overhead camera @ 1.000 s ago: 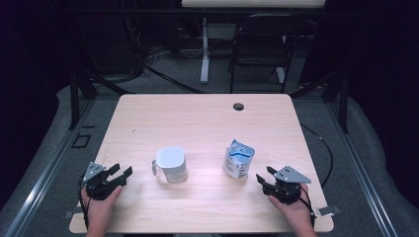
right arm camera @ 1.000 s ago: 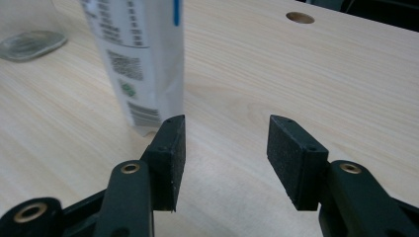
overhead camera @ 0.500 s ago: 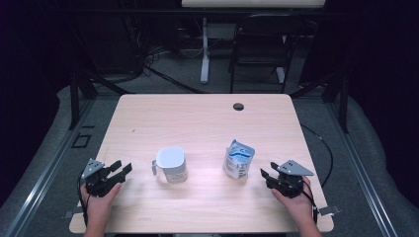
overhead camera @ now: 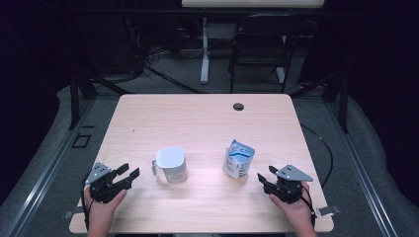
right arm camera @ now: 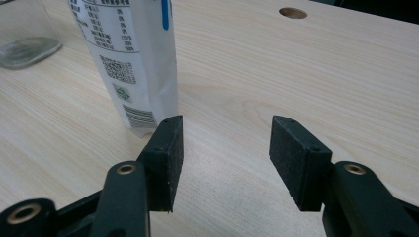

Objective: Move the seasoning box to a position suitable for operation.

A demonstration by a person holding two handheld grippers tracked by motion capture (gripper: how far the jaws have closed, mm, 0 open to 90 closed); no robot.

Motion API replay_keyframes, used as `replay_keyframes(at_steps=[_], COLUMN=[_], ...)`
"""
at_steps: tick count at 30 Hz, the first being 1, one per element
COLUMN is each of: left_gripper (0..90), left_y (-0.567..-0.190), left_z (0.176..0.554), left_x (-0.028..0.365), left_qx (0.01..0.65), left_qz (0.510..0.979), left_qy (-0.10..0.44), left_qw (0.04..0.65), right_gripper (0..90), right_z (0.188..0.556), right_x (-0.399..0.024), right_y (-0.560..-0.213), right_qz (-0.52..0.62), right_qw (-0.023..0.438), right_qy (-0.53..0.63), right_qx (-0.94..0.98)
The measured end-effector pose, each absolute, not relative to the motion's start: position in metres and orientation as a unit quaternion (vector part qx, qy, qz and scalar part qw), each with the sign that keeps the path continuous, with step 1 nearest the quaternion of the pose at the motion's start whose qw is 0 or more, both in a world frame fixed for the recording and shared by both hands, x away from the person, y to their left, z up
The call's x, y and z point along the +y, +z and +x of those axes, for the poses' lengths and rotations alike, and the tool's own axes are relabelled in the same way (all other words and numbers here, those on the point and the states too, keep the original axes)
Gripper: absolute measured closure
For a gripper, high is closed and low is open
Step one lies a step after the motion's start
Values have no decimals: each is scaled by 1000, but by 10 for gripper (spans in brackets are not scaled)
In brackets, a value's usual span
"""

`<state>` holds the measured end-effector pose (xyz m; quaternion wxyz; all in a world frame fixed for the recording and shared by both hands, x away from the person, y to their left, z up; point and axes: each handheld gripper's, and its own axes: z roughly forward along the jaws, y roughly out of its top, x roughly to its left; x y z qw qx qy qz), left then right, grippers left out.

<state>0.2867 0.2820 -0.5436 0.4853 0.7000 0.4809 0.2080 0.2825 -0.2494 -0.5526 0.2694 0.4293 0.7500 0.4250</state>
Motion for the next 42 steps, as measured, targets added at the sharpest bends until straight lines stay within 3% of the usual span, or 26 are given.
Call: replay_keyframes(at_steps=[18,33,42], left_gripper=[535,572,653], left_y=[-553,-560,-559], left_z=[306,324,326], left_x=[237,224,220], left_qx=[449,458,450], left_qz=[746,745,752], left_qy=[197,188,196], left_qw=[451,447,440], right_gripper=[440,428,425], right_z=[278,269,268], right_x=[-255,-264,-266], right_y=[-553,-556,-557], right_qz=[443,451,455], right_qw=[264,263,263], right_qy=[435,428,426], right_qx=[738,738,736])
